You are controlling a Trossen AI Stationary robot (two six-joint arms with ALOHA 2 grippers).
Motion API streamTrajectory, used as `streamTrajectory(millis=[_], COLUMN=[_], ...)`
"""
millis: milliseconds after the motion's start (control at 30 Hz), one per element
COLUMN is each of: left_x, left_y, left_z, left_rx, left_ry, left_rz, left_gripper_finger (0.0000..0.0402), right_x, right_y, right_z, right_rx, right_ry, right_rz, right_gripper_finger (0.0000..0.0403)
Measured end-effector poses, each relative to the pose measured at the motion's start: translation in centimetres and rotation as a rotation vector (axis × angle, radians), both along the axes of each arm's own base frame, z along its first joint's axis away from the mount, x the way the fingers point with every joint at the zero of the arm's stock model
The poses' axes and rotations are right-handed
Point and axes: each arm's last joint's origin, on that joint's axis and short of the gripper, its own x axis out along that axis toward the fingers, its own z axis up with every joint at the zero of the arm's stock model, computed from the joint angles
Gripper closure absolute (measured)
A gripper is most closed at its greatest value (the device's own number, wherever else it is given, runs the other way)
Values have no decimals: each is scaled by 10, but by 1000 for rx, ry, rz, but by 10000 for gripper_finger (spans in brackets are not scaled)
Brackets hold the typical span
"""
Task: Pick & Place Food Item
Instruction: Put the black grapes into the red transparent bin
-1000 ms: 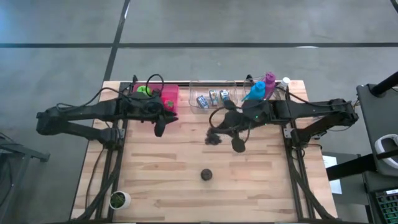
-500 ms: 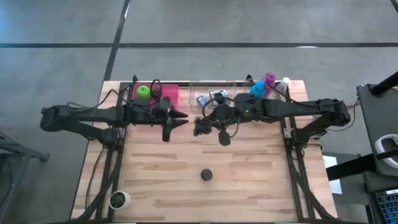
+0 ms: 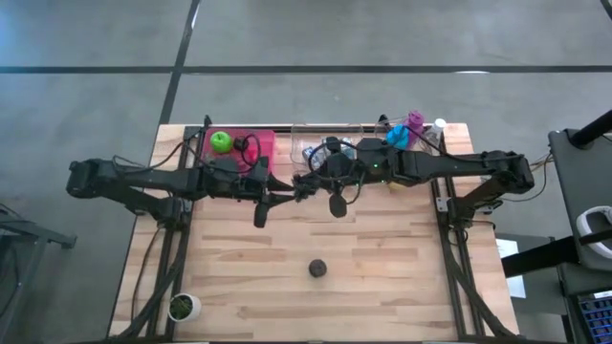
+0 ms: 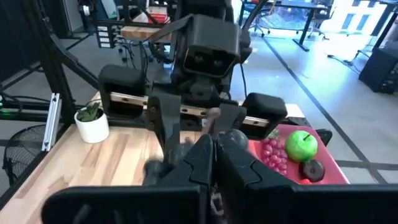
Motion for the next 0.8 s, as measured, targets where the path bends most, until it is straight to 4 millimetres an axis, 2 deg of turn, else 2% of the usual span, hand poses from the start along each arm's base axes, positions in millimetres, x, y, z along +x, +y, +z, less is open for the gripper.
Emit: streamTrajectory(millis=[400, 800], left_x=[1, 1], left_y=[0, 1], left_z=[-2, -3], left_rx=[-77, 13], left_ry=[14, 17], left_rz=[19, 23], left_gripper_finger=[266, 195], right_x=[-1, -1], right_y=[-1, -1], right_z=[3, 3], right_rx=[-13, -13], right_ry=[-10, -10], right_rz=[2, 2], right_gripper_finger=[394, 394])
